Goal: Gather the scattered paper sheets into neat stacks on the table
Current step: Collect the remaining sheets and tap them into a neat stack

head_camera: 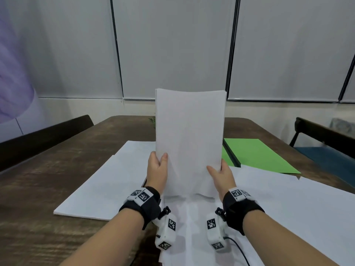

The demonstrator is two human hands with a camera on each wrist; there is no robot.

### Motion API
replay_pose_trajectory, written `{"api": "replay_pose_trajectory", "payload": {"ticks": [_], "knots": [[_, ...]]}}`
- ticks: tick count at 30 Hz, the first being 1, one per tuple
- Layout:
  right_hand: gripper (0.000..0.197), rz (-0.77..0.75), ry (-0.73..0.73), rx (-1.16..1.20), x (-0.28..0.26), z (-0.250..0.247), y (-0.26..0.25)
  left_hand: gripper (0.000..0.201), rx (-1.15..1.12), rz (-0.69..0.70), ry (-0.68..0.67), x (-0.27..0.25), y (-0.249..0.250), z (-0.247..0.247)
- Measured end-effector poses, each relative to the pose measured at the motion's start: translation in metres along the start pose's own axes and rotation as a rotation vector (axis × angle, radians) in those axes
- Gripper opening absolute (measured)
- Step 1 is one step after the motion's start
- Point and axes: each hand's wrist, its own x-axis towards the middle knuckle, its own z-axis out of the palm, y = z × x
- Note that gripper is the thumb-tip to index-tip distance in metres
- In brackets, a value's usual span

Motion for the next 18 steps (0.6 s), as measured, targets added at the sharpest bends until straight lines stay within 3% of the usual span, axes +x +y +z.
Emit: {"api": "replay_pose_trajectory", "payload": {"ticks": [6,10,13,18], "knots": [[0.041,0.116,-0.032,-0.202,-0.004,0.004,0.016,0.029,0.293,-0.147,-0.216,-0.006,-0.024,-0.008],[0.038,0.115,0.001,-0.300,-0.005,0.005,0.007,0.022,0.387,-0.177,-0.244,0.002,-0.009,-0.011],[0.031,0.077,-0.093,-0.376,-0.012,0.011,-0.009,0.031,0.358,-0.249,-0.282,0.015,0.005,-0.029],[0.032,0.025,-0.217,-0.358,-0.020,0.059,-0.028,0.034,0.366,-0.395,-0.193,0.041,0.014,-0.088]]}}
